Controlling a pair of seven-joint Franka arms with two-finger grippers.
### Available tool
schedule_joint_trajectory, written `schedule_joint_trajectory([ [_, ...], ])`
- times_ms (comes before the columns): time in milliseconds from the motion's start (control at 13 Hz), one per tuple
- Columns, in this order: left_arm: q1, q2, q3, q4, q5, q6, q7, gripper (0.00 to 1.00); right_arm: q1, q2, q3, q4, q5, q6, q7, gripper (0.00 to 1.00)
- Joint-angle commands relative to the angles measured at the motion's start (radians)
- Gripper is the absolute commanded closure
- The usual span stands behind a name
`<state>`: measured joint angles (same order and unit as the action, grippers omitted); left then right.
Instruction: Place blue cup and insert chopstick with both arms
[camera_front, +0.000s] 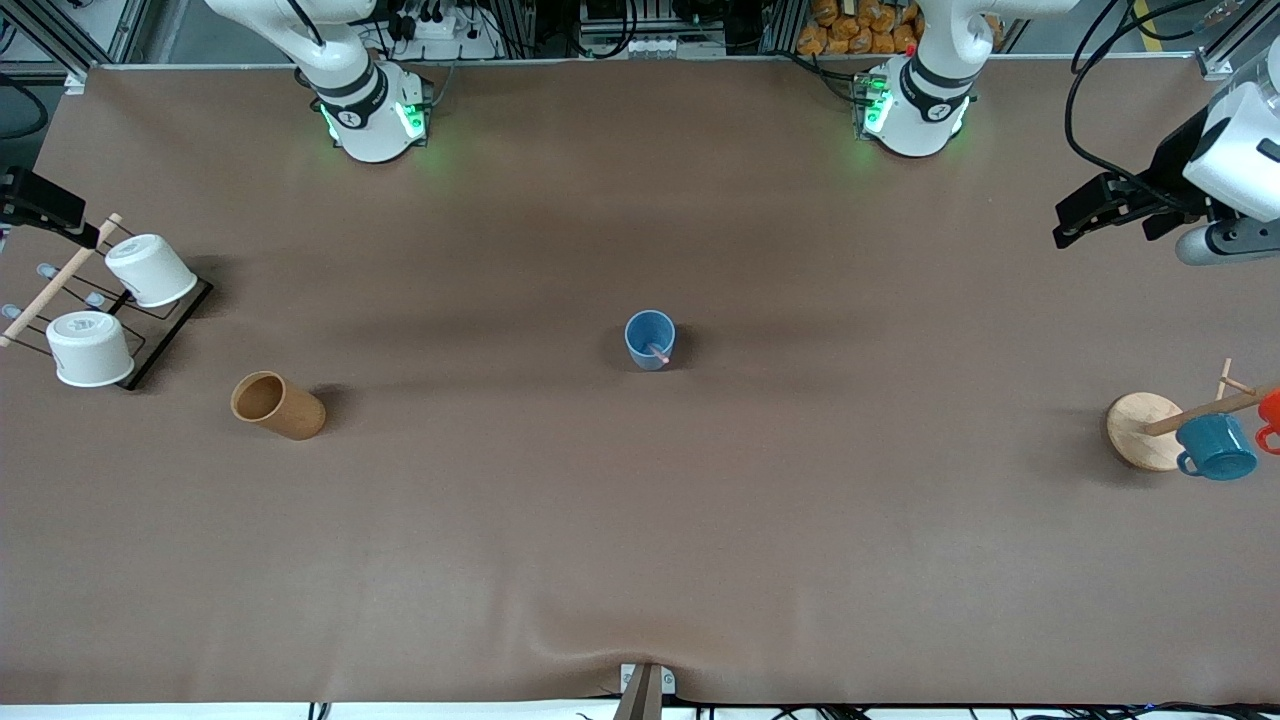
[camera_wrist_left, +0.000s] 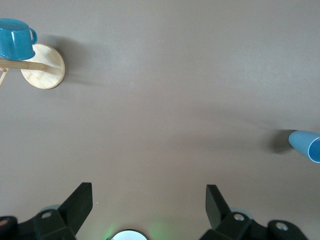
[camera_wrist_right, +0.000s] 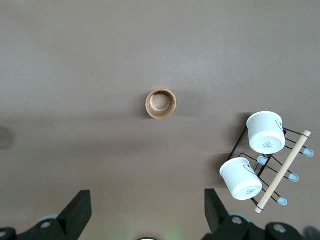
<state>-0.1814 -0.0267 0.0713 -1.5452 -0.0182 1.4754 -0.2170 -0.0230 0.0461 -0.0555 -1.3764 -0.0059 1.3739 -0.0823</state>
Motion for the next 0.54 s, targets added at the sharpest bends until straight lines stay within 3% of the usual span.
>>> schedule_joint_trajectory([
  [0, 0.008, -0.019, 0.002, 0.011, 0.012, -0.003, 0.008, 0.0, -0.025, -0.028, 0.022, -0.027, 0.021, -0.002, 0.004, 0.0],
  [462, 0.016, -0.01, 0.001, 0.056, 0.02, -0.02, 0.01, 0.0, -0.021, -0.028, 0.02, -0.027, 0.021, -0.009, 0.007, 0.0],
])
